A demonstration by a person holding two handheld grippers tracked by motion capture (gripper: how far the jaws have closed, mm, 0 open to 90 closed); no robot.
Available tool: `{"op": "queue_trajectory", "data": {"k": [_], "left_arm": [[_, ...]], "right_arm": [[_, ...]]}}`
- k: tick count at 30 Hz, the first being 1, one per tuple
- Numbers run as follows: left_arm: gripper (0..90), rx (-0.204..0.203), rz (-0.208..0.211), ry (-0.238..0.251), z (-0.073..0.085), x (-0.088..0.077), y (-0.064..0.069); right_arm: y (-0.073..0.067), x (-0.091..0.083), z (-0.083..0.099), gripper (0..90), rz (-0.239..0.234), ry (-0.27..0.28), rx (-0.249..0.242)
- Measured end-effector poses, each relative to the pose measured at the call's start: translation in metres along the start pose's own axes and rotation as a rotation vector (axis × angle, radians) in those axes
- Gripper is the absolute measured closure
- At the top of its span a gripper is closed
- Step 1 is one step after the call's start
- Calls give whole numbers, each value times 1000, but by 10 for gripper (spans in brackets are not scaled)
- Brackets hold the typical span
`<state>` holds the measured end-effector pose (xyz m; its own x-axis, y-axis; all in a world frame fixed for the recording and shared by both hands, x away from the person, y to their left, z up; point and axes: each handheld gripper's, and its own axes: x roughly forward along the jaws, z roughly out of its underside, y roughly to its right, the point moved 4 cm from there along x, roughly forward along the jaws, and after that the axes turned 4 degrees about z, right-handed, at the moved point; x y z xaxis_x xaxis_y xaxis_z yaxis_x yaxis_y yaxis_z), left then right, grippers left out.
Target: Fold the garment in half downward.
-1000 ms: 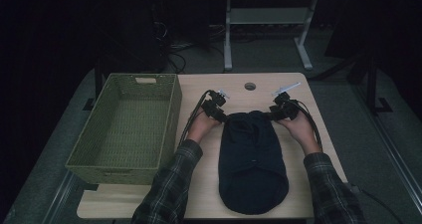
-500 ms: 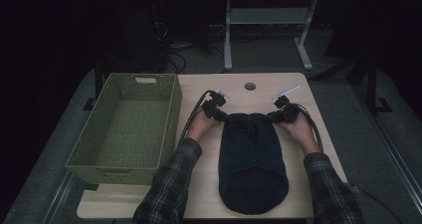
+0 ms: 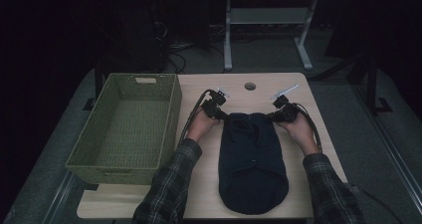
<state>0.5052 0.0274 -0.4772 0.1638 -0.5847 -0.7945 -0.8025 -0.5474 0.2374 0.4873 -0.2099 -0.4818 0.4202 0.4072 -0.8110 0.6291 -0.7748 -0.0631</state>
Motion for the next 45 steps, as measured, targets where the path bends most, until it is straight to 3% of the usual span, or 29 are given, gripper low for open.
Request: {"op": "queue_trajectory", "data": {"k": [5,10,17,29,34,38,45], "left_arm": [[816,26,-29,21,-6,-16,4],[817,22,-22,63,-12,-34,10],[819,54,-46,108,-23,-58,17],[822,147,-137,187,-51,-104,33],[820,165,-126,202,-42,-105,47],[818,203,-127,226,-30,-109,59],[810,244,-110,244,-10,-113,81]], "right_arm": [[-5,-17,-10,818,23,30,-29],[-9,-35,-18,818,33,67,-55],[-15,-58,-31,819,58,125,-92],[-17,-97,-55,823,126,210,-136],[-25,-102,-50,823,153,244,-139],[-38,-111,-36,821,150,294,-144],[-58,-122,-13,814,138,334,-172]]}}
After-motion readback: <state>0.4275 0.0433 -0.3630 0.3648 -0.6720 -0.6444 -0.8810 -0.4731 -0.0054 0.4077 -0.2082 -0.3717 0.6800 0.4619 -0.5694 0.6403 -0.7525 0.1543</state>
